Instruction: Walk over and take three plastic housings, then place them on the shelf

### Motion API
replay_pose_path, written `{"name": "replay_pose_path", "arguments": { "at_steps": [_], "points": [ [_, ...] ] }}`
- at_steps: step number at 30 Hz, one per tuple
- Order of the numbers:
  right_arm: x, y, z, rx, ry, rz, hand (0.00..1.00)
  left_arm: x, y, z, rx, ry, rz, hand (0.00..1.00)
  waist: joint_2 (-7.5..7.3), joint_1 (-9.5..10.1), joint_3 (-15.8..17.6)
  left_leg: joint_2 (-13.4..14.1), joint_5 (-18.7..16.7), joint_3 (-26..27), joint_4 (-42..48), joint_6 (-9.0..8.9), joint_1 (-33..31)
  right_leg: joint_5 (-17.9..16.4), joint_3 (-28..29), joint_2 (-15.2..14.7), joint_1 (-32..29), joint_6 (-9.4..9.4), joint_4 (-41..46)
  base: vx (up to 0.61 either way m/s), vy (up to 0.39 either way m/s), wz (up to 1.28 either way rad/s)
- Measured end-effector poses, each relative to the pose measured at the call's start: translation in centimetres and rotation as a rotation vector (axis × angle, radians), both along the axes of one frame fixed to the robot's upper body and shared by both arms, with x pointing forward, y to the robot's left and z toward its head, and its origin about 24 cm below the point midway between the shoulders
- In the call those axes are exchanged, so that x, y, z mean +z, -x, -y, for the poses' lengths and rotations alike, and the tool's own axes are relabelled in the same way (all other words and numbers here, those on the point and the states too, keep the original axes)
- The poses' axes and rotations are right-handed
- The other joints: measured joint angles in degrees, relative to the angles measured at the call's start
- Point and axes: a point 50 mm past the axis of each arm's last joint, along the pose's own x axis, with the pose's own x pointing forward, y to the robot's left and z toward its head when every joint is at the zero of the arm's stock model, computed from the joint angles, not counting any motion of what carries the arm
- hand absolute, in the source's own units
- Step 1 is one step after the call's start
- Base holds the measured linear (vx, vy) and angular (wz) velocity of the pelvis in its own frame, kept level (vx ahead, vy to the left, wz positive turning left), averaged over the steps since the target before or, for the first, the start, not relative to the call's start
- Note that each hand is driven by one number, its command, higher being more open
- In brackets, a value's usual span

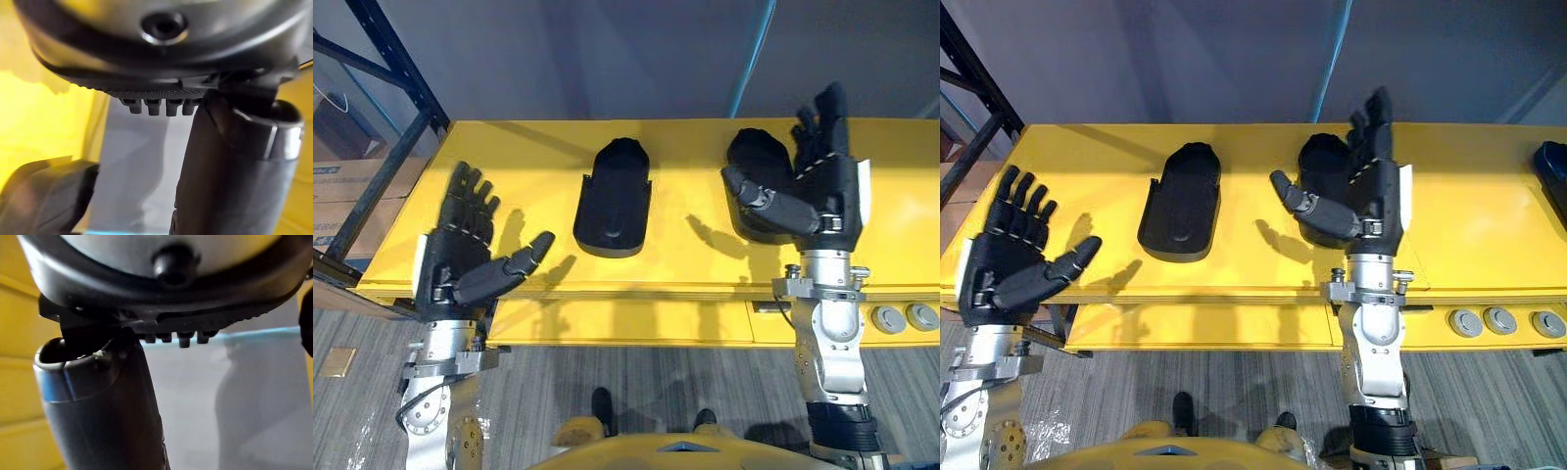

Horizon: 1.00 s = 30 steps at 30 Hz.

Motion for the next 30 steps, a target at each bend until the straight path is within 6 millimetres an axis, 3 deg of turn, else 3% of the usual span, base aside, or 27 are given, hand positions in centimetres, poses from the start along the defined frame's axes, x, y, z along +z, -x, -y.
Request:
{"name": "replay_pose_path", "arguments": {
  "at_steps": [5, 11, 18, 30],
  "points": [
    [1.4, 0.6, 1.2, -0.064, 0.018, 0.069, 1.00, -3.0, 1.0, 0.8, -0.114, 0.021, -0.200, 1.00, 1.66, -0.37, 1.12, 0.12, -0.81, 0.11, 1.31, 0.00, -0.73, -0.49, 0.14, -0.05, -0.11, 0.12, 0.06, 0.00, 0.005, -0.02],
    [1.8, 0.7, 1.8, -0.090, 0.046, 0.078, 1.00, -4.0, 1.4, 0.9, -0.148, 0.016, -0.272, 1.00, 2.87, -0.16, 1.74, -0.13, -0.55, -1.08, 2.23, 0.36, -2.04, -0.89, -0.77, -0.48, -0.85, 0.24, 1.26, 0.03, 0.006, 0.10],
    [2.5, 0.5, 1.7, -0.110, 0.067, 0.109, 1.00, -3.5, 0.5, 1.4, -0.091, -0.005, -0.226, 1.00, 4.88, -0.19, 4.50, -0.32, -0.62, -2.15, 3.35, 0.44, -3.27, -2.79, -1.01, -1.36, -2.53, 0.19, 5.11, -0.03, 0.008, 0.09],
    [1.9, 0.9, 1.9, -0.118, 0.067, 0.094, 1.00, -2.6, -0.9, 2.1, -0.009, -0.142, -0.151, 1.00, 4.84, -1.48, 5.09, 0.05, -0.58, -0.95, 3.42, 0.40, -3.51, -3.45, 0.47, -1.35, -4.38, -0.03, 6.94, 0.00, -0.004, -0.04]
  ]
}}
